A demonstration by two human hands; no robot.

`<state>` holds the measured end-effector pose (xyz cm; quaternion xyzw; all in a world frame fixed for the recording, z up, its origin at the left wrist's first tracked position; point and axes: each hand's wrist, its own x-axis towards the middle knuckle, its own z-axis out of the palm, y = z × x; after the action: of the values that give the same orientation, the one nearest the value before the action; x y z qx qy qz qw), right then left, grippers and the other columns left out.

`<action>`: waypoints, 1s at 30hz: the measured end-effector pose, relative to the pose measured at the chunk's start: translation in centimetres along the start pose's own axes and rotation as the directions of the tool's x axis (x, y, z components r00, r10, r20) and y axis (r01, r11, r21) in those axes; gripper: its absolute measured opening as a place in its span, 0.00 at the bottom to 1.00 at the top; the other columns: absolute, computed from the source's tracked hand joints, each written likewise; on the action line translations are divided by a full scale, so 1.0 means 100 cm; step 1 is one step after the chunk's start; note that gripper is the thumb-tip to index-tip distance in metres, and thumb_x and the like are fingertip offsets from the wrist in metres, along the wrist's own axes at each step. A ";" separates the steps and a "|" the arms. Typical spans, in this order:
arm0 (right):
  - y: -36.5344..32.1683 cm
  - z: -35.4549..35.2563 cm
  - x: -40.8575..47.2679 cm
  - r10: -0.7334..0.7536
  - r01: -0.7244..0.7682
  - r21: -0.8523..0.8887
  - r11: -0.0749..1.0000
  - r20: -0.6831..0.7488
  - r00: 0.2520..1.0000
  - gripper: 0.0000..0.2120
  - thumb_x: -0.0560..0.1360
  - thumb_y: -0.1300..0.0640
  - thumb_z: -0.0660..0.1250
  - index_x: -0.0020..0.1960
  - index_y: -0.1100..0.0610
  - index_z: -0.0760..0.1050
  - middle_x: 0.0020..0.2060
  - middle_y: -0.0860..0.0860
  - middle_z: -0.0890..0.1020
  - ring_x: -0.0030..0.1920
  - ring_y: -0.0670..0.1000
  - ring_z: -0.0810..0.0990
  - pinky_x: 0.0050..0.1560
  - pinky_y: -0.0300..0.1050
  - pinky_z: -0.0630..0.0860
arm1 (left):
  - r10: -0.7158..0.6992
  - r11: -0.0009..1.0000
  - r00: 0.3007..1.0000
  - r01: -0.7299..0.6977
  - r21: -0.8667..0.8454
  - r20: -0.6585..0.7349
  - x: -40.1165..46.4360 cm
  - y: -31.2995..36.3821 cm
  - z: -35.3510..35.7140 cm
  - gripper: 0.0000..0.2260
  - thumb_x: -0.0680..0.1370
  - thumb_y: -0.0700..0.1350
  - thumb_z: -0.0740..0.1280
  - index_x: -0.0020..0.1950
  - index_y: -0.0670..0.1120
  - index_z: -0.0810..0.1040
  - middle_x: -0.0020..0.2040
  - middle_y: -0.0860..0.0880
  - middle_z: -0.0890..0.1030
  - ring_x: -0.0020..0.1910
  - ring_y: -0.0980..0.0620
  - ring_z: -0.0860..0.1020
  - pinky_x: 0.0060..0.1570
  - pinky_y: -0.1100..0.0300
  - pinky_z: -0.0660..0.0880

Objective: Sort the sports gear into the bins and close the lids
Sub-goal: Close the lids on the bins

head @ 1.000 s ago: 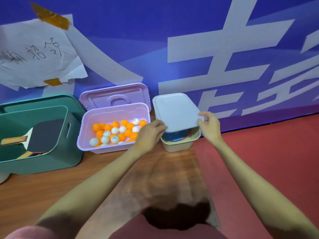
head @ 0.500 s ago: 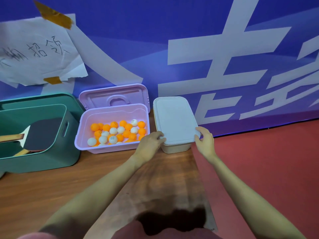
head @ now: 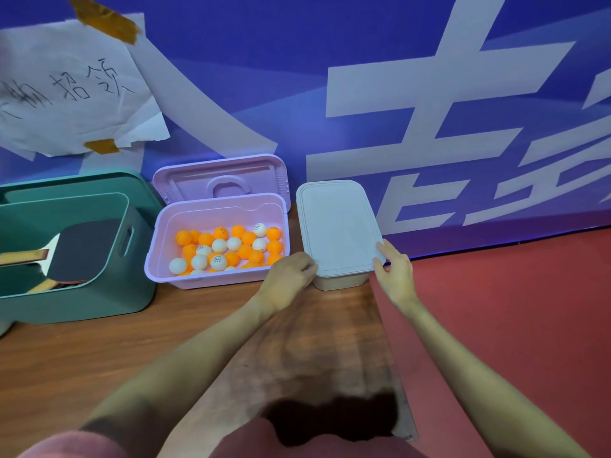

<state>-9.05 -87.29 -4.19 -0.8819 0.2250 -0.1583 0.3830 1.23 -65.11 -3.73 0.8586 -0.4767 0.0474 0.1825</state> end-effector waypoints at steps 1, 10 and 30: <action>0.001 0.000 0.000 -0.002 0.003 -0.038 0.999 0.013 1.000 0.16 0.77 0.64 0.60 0.64 0.59 0.74 0.65 0.54 0.75 0.40 0.58 0.71 0.52 0.49 0.73 | 0.048 0.998 0.998 -0.046 0.048 -0.047 -0.003 -0.006 0.007 0.04 0.77 0.38 0.64 0.45 0.40 0.77 0.41 0.45 0.76 0.40 0.46 0.74 0.33 0.54 0.73; -0.005 -0.009 0.010 -0.085 0.105 -0.444 0.890 0.064 0.994 0.07 0.74 0.60 0.60 0.48 0.61 0.75 0.46 0.50 0.77 0.49 0.56 0.71 0.37 0.45 0.68 | -0.035 0.998 0.994 0.029 -0.061 -0.108 0.002 0.002 -0.005 0.15 0.78 0.52 0.62 0.40 0.45 0.83 0.40 0.50 0.80 0.38 0.49 0.77 0.34 0.58 0.74; -0.026 0.047 0.138 -0.026 0.215 -0.551 0.806 0.331 0.943 0.27 0.81 0.42 0.46 0.78 0.48 0.46 0.77 0.51 0.46 0.76 0.58 0.43 0.73 0.57 0.53 | -0.448 0.890 0.882 0.424 0.171 0.146 0.111 -0.055 0.023 0.26 0.83 0.51 0.47 0.78 0.40 0.43 0.79 0.44 0.46 0.78 0.48 0.45 0.75 0.50 0.42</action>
<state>5.49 -90.04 -3.87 -0.9825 0.1429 0.0328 0.1152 11.64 -72.24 -4.50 0.9548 -0.2814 -0.0413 0.0864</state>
